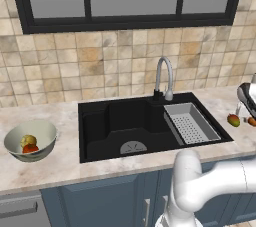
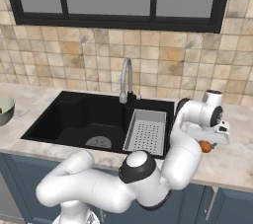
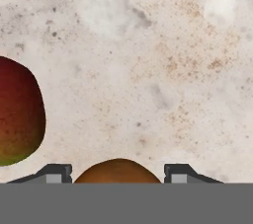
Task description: There is a mixed pile of frozen fruits and vegetables on the counter. Locate all the frozen vegetables and place the items in a bowl on the counter. Take all the frozen fruits and defrost them in a running sink.
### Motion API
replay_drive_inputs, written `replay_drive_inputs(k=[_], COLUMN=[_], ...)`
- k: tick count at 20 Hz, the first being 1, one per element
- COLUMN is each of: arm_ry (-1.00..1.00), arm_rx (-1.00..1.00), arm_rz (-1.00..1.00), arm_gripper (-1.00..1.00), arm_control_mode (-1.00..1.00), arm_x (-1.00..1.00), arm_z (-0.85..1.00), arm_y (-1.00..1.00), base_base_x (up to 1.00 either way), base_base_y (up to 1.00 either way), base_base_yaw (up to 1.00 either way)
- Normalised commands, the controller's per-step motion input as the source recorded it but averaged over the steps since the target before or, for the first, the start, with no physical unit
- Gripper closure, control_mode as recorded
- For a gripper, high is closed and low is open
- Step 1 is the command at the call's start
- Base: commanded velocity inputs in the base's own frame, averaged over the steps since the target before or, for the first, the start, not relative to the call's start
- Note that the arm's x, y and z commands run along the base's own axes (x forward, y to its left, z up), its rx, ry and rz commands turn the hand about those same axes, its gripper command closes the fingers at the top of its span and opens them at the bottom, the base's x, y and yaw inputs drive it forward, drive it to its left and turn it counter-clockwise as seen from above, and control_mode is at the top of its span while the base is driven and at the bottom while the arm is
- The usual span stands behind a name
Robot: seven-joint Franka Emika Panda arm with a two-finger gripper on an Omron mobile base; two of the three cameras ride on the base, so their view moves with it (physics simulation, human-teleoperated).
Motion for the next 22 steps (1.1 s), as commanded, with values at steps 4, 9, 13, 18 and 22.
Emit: replay_drive_inputs(k=[4, 9, 13, 18, 22], arm_ry=[0.00, -0.01, -0.02, -0.05, -0.13], arm_rx=[0.00, 0.00, 0.00, 0.00, 0.00], arm_rz=[0.00, 0.00, 0.00, 0.00, 0.00], arm_gripper=[1.00, 1.00, 1.00, 1.00, 1.00], arm_control_mode=[-1.00, -1.00, -1.00, -1.00, -1.00], arm_x=[-0.38, -0.55, -0.34, -0.03, 0.00], arm_z=[0.01, 0.14, 0.18, 0.08, 0.09], arm_y=[0.82, 0.82, 0.84, 0.85, 0.87], base_base_x=[0.00, 0.00, 0.00, 0.00, 0.00], base_base_y=[0.00, 0.00, 0.00, 0.00, 0.00], base_base_yaw=[0.00, 0.00, 0.00, 0.00, 0.00])
